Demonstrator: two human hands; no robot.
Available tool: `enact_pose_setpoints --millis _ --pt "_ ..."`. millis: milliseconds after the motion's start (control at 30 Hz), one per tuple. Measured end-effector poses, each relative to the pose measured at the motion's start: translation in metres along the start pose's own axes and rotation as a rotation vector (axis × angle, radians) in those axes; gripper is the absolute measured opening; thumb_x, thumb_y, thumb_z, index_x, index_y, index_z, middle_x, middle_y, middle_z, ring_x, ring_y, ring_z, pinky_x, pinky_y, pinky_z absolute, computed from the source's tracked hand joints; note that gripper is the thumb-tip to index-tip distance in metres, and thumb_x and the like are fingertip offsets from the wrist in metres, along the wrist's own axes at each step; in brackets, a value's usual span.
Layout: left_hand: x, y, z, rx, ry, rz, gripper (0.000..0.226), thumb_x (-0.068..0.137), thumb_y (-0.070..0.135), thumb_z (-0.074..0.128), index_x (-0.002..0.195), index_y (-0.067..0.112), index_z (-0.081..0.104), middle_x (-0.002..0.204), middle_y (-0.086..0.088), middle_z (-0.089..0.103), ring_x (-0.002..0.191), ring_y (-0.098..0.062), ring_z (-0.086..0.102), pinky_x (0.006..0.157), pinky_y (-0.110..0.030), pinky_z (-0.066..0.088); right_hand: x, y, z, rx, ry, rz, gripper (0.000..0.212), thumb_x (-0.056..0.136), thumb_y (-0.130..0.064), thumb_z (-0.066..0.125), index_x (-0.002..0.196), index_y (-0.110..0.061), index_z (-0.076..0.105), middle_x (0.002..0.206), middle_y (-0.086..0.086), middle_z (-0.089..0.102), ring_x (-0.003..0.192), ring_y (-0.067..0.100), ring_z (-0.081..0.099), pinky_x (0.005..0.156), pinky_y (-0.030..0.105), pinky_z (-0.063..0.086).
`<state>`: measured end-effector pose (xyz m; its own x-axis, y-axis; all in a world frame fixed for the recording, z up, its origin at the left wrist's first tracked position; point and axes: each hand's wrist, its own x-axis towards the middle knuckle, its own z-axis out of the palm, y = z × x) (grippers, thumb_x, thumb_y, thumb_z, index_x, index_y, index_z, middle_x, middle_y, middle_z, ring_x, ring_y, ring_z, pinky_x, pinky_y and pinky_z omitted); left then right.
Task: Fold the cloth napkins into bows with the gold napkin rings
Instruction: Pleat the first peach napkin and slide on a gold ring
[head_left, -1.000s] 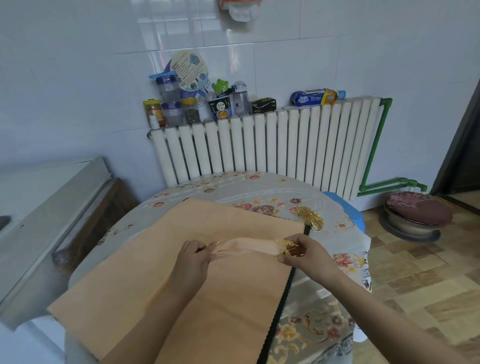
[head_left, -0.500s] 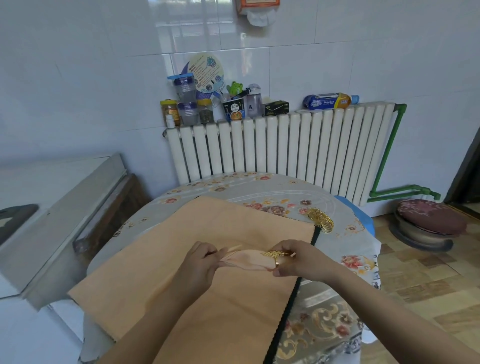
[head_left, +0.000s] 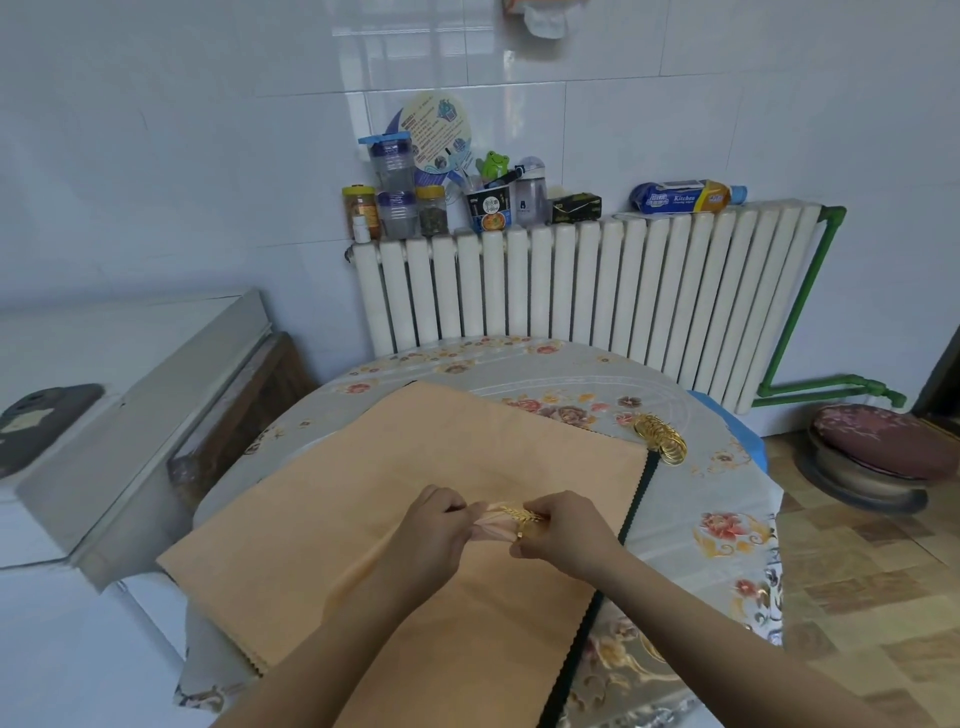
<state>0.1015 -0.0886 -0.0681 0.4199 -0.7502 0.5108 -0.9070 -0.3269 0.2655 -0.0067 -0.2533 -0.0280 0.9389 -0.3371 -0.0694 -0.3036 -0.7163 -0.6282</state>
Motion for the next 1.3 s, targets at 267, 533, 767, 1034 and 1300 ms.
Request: enact_pose_setpoints --millis 267,533,767,1034,1300 --pt "-0.005 -0.003 0.002 -0.111 -0.058 0.005 0.038 0.085 0.018 0.044 0.111 0.008 0.069 0.08 -0.004 0.055 0.082 -0.01 0.038 0.072 -0.012 0.031 0.011 0.012 -0.005 0.2 -0.221 0.086 0.067 0.072 -0.017 0.079 0.132 -0.008 0.051 0.123 0.006 0.058 0.104 0.018 0.053 0.084 0.022 0.036" --pt "-0.009 -0.006 0.006 -0.138 -0.029 0.126 0.029 0.092 0.018 0.048 0.114 0.012 0.066 0.085 -0.003 0.051 0.082 -0.013 0.04 0.073 -0.016 0.032 0.012 0.021 -0.013 0.373 -0.397 0.026 0.044 0.074 -0.006 0.074 0.114 -0.015 0.057 0.105 0.003 0.058 0.09 0.013 0.052 0.077 0.022 0.04" --pt "-0.019 -0.009 0.018 -0.146 -0.072 0.106 0.032 0.087 0.014 0.045 0.115 0.016 0.06 0.082 -0.006 0.054 0.08 -0.013 0.039 0.069 -0.02 0.035 0.009 0.029 0.006 0.127 -0.216 -0.187 0.032 0.071 -0.011 0.074 0.093 -0.023 0.054 0.087 -0.009 0.056 0.076 0.003 0.048 0.065 0.018 0.036" --pt "-0.02 -0.008 0.025 -0.222 -0.16 -0.024 0.035 0.08 0.008 0.045 0.105 0.017 0.068 0.083 -0.009 0.056 0.082 -0.011 0.039 0.069 -0.015 0.028 0.006 0.029 0.02 -0.099 -0.131 -0.287 0.064 0.078 -0.015 0.069 0.136 -0.025 0.043 0.121 -0.003 0.058 0.111 0.012 0.054 0.077 0.009 0.031" --pt "-0.02 -0.008 0.033 -0.248 -0.29 -0.13 0.056 0.082 0.019 0.042 0.137 0.021 0.048 0.138 0.003 0.052 0.123 -0.017 0.051 0.105 -0.028 0.037 0.003 0.04 0.028 0.011 -0.05 -0.232 0.05 0.075 -0.015 0.07 0.12 -0.019 0.049 0.113 -0.005 0.063 0.103 0.011 0.058 0.071 0.001 0.035"
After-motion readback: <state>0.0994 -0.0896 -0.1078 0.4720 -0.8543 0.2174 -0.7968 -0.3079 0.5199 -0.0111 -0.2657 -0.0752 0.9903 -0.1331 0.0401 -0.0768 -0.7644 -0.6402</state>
